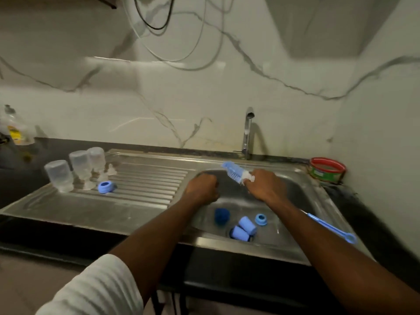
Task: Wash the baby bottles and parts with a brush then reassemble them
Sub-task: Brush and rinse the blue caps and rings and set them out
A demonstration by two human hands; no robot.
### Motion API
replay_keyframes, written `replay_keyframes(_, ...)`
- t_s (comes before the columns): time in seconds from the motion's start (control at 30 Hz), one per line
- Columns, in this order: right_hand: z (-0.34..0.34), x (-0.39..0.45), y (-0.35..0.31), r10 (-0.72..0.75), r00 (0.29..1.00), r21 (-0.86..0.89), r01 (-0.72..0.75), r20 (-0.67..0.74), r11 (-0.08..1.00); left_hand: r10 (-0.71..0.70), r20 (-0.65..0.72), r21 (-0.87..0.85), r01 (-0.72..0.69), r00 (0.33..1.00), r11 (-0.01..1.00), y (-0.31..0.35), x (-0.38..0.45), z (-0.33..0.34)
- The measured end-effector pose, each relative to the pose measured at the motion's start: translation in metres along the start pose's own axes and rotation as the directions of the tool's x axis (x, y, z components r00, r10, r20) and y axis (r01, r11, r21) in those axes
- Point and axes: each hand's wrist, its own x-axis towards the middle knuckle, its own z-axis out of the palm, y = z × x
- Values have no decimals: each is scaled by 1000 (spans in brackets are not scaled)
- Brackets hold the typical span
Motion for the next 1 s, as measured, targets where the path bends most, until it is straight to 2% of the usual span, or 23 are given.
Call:
replay_keyframes(0.3,32,21,53,136,966,-119,-112,220,987,140,320,-12,-144,937,990,40,44,66)
replay_keyframes(0.4,37,29,68,156,960,-167,-119,233,979,174,397,-15,-183,901,983,46,61,82)
replay_keyframes(0.47,39,34,76,181,959,-196,-138,218,971,204,409,-57,-198,889,978,53,74,94)
replay_keyframes(0.63,39,43,85,217,966,-289,-169,140,942,288,435,-307,-160,853,938,85,85,126)
replay_keyframes(0.73,39,44,85,217,967,-277,-173,136,945,372,389,-337,-246,842,909,92,83,140)
replay_keyframes(0.87,37,43,84,206,969,-275,-163,136,948,348,481,-155,-313,804,937,98,81,146)
replay_keyframes(1.0,32,39,83,206,970,-257,-168,128,952,322,468,-86,-320,823,944,102,77,141)
